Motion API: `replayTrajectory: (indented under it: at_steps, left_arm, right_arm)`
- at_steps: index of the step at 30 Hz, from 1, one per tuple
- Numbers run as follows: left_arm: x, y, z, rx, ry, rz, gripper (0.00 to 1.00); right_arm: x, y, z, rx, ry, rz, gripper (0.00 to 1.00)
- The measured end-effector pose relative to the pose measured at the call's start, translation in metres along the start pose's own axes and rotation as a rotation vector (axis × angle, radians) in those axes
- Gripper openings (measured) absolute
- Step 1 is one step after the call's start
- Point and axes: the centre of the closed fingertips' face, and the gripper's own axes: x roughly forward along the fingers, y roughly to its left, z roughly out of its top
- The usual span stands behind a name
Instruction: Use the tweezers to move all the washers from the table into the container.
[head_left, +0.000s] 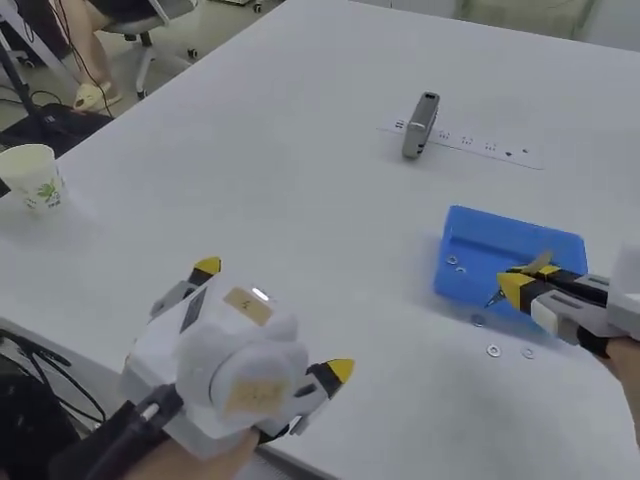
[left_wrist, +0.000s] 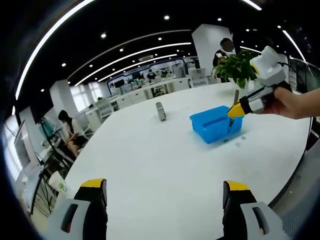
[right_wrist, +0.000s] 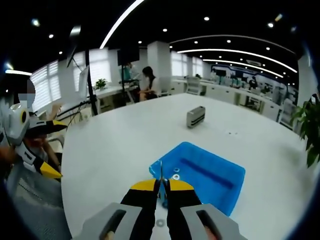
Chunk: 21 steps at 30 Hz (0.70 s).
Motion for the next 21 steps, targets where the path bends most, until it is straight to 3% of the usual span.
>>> replayTrajectory:
  at_steps: [21]
  left_arm:
    - [0.000, 0.000, -0.002, 0.005, 0.015, 0.004, 0.99]
  right_arm:
    - [0.019, 0.000, -0.024, -0.017, 0.057, 0.012, 0.03]
